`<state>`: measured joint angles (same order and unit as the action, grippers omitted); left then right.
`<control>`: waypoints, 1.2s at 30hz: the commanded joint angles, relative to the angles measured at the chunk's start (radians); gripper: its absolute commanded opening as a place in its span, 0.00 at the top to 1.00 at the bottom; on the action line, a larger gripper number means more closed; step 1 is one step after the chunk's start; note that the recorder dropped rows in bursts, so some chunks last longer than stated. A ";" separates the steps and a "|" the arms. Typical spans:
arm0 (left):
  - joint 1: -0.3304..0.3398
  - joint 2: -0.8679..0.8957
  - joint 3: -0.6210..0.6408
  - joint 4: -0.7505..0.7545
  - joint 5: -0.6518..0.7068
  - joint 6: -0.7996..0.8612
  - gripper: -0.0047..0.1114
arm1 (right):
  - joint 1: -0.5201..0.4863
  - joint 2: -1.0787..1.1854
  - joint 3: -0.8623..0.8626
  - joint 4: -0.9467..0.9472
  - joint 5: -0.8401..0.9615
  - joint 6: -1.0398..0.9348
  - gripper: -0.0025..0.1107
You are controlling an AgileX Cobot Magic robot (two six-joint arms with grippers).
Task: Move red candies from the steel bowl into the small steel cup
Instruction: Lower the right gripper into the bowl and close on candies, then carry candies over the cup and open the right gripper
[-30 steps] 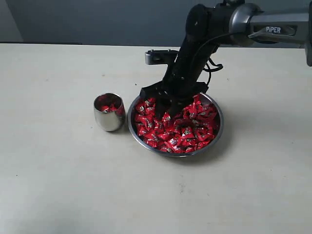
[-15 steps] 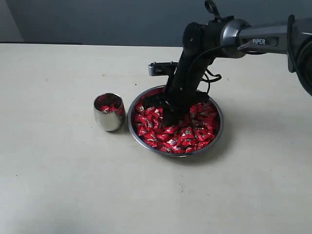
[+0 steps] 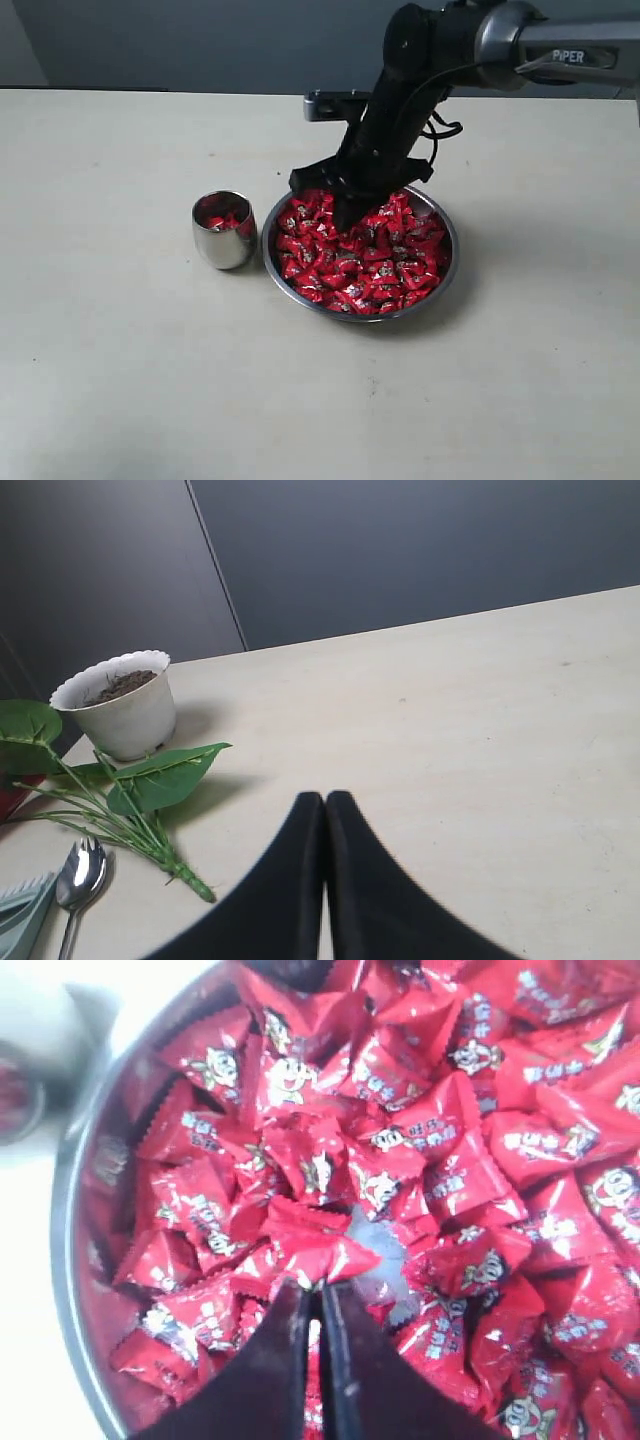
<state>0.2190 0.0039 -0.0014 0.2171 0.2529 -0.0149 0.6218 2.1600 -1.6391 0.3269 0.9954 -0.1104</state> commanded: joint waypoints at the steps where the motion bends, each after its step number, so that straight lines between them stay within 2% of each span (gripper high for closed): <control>1: -0.003 -0.004 0.001 0.004 -0.013 -0.004 0.96 | -0.004 -0.051 0.000 0.007 -0.003 -0.011 0.98; 13: -0.003 -0.004 0.001 0.004 -0.013 -0.004 0.96 | 0.009 -0.079 -0.002 0.410 -0.085 -0.217 0.98; 22: -0.003 -0.004 0.001 0.004 -0.013 -0.004 0.96 | 0.085 -0.020 -0.087 0.403 -0.115 -0.238 0.98; 33: -0.003 -0.004 0.001 0.004 -0.013 -0.004 0.96 | 0.096 0.068 -0.143 0.374 -0.071 -0.238 0.97; 36: -0.003 -0.004 0.001 0.004 -0.013 -0.004 0.96 | 0.096 0.069 -0.143 0.371 -0.072 -0.238 0.86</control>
<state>0.2190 0.0039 -0.0014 0.2171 0.2529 -0.0149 0.7137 2.2303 -1.7745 0.7063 0.9176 -0.3412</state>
